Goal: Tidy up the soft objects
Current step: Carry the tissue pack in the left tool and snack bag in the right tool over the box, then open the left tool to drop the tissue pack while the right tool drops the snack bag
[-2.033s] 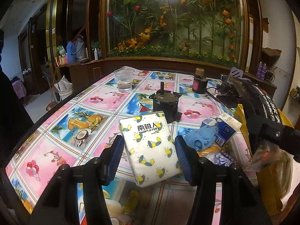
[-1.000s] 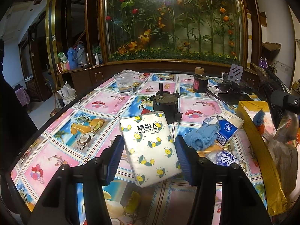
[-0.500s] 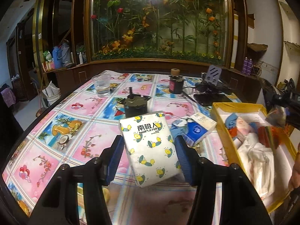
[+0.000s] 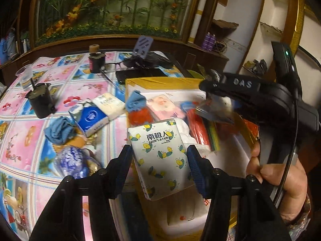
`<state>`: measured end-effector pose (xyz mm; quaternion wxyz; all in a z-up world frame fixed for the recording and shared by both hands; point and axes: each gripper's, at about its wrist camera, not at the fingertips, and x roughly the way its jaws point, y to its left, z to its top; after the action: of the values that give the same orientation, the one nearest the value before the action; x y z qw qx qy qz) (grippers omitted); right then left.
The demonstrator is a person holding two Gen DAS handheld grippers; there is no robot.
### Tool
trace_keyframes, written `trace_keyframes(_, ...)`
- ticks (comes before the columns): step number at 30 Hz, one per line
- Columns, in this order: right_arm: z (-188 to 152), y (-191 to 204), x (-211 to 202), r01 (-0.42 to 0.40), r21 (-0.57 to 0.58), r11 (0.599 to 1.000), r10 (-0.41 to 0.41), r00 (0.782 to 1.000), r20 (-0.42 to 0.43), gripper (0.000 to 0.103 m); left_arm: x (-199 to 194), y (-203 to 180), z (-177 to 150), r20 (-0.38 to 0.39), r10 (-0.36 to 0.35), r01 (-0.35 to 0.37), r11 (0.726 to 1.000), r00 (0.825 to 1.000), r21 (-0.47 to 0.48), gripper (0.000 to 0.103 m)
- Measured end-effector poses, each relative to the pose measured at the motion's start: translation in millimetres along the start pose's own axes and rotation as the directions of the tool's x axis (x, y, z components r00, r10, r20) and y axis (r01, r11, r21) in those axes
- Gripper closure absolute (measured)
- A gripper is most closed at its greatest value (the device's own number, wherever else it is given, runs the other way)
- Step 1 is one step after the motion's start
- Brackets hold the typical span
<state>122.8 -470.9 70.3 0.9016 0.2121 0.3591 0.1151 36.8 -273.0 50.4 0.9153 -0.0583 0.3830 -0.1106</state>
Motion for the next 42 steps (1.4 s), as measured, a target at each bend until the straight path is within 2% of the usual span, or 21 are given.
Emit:
trace_keyframes(5,0,-1,11,0.013,-0.02,1.0,-0.014,0.998,-0.053,0.058,23,-15,-15,-0.064,-0.015,0.019,0.999,0.998,0.049,0.048)
trace_keyframes(10,-1,6,19,0.009,-0.04,0.999,-0.012,0.997,-0.074,0.054,24,-12,-17,-0.06,-0.027,0.029,0.999,0.998,0.038,0.047)
trace_keyframes(14,-2,8,17,0.001,-0.035,0.999,-0.003,0.998,-0.067,0.034,23,-12,-17,-0.059,-0.04,0.042,0.998,0.997,0.035,0.042)
trace_keyframes(17,-2,9,12,-0.001,-0.032,0.999,0.0,0.999,-0.044,0.03,21,-12,-17,-0.053,-0.043,0.045,0.998,0.998,0.035,0.037)
trace_keyframes(24,-1,7,6,-0.013,-0.011,1.0,0.013,1.0,-0.016,0.03,16,-11,-17,-0.041,-0.053,0.054,0.998,0.998,0.022,0.034)
trace_keyframes(27,1,5,0,-0.014,0.001,1.0,0.014,1.0,0.013,0.03,8,-13,-17,-0.01,-0.065,0.066,0.997,0.998,0.028,0.028)
trace_keyframes(30,1,5,-7,-0.015,0.003,1.0,0.015,0.999,0.046,0.03,0,-17,-18,0.025,-0.065,0.063,0.997,0.998,0.049,0.026)
trace_keyframes(42,2,3,-18,-0.059,0.014,0.998,0.057,0.994,0.094,0.03,-13,-4,-16,0.05,-0.045,0.042,0.997,0.998,0.063,0.026)
